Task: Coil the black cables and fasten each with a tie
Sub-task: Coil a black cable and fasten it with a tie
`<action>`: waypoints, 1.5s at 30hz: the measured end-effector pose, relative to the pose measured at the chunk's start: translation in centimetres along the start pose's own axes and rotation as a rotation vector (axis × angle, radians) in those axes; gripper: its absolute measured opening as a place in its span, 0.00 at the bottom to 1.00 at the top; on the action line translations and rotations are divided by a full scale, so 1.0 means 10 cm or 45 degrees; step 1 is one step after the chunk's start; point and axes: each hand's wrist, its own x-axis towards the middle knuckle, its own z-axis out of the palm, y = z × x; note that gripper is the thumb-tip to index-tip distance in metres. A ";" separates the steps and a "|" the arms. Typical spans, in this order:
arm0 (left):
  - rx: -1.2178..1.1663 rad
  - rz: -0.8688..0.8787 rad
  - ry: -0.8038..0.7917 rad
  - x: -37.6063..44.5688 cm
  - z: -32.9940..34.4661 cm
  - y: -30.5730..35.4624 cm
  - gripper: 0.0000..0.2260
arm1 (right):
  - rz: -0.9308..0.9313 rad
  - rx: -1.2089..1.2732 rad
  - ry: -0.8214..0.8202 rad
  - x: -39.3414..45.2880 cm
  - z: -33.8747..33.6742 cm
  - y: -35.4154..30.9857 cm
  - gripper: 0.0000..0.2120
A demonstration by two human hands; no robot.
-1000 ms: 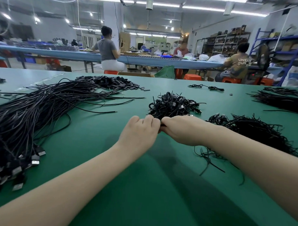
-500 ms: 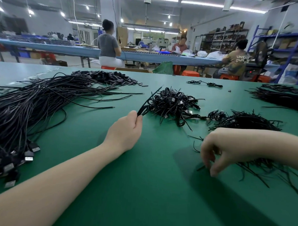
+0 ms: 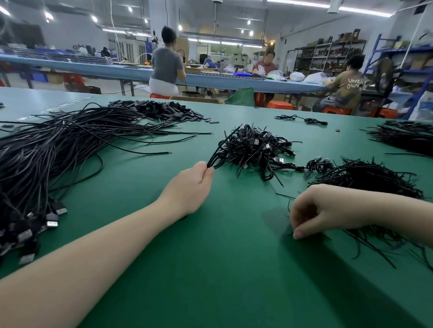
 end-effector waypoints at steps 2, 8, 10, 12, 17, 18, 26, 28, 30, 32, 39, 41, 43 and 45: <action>0.022 -0.002 -0.015 0.01 0.00 -0.01 0.17 | 0.015 -0.050 -0.033 0.01 -0.01 -0.04 0.07; -0.013 -0.024 -0.055 0.06 0.00 -0.06 0.15 | -0.187 -0.177 0.686 0.20 -0.03 -0.34 0.05; -0.041 -0.036 -0.068 0.08 0.00 -0.08 0.13 | -0.223 -0.129 0.990 0.41 -0.01 -0.49 0.07; -0.084 -0.055 -0.055 0.08 0.00 -0.08 0.13 | -0.202 0.004 1.160 0.65 0.07 -0.63 0.05; -0.166 -0.098 -0.033 0.08 -0.03 -0.05 0.12 | -0.216 0.463 1.399 1.09 0.44 -0.79 0.01; -0.120 -0.076 -0.052 0.08 -0.03 -0.04 0.12 | -0.262 0.505 1.429 1.13 0.50 -0.78 0.01; 0.133 0.051 -0.173 0.09 0.00 -0.04 0.12 | -0.402 0.616 1.533 1.17 0.59 -0.73 0.04; 0.076 0.039 -0.127 0.09 -0.01 -0.03 0.12 | -0.406 0.606 1.558 1.16 0.57 -0.72 0.04; 0.087 0.049 -0.125 0.09 -0.02 -0.02 0.12 | -0.410 0.592 1.551 1.15 0.58 -0.72 0.04; 0.134 0.086 -0.155 0.07 -0.02 -0.02 0.12 | -0.396 0.555 1.527 1.15 0.58 -0.73 0.04; 0.071 0.136 -0.072 0.02 -0.02 0.00 0.13 | -0.336 0.491 1.581 1.10 0.57 -0.73 0.01; 0.075 0.151 -0.077 0.01 -0.03 0.00 0.13 | -0.326 0.463 1.569 1.09 0.58 -0.74 0.01; 0.075 0.168 -0.094 0.00 -0.03 0.01 0.14 | -0.323 0.441 1.549 1.08 0.58 -0.76 0.01; 0.037 0.178 -0.079 0.01 -0.03 0.01 0.14 | -0.318 0.432 1.552 1.07 0.58 -0.77 0.01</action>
